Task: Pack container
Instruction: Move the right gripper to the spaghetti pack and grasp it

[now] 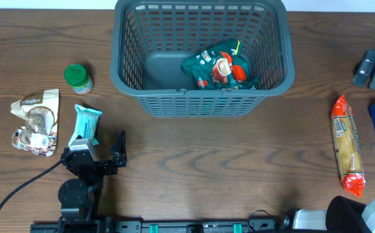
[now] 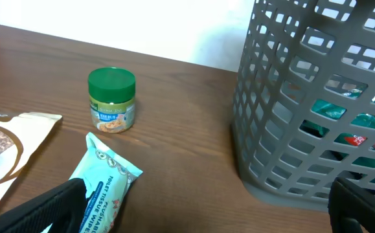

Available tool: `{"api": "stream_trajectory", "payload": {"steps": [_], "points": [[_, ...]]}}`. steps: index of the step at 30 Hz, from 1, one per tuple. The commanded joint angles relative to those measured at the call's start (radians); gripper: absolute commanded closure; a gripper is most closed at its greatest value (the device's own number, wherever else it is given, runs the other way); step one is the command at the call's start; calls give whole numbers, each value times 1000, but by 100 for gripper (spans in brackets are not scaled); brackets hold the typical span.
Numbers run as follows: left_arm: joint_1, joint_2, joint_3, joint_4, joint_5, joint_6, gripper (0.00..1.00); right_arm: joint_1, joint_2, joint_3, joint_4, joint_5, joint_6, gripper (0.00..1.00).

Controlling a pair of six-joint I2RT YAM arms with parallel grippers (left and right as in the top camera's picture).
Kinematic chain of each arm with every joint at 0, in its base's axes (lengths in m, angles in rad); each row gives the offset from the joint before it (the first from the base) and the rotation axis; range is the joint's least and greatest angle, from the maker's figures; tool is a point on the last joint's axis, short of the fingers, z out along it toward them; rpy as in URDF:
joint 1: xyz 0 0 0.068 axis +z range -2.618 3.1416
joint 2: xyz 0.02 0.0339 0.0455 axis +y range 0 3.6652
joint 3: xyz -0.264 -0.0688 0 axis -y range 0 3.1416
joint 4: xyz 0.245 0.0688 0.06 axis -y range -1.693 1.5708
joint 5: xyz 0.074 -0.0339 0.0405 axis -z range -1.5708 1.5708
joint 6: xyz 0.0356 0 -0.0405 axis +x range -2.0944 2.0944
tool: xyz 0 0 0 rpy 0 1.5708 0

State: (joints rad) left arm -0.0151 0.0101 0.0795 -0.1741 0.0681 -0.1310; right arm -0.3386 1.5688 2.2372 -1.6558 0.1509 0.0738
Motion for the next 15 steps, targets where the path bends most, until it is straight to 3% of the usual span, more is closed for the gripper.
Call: {"api": "stream_trajectory", "payload": {"steps": [1, 6, 15], "points": [[3, -6, -25, -6, 0, 6, 1, -51, -72, -22, -6, 0, 45, 1], [3, -6, -25, -6, 0, 6, 1, -77, -162, -161, 24, -1, 54, 1], [3, -6, -25, -6, 0, 6, 1, -201, -340, -719, 275, -2, 90, 1]]}}
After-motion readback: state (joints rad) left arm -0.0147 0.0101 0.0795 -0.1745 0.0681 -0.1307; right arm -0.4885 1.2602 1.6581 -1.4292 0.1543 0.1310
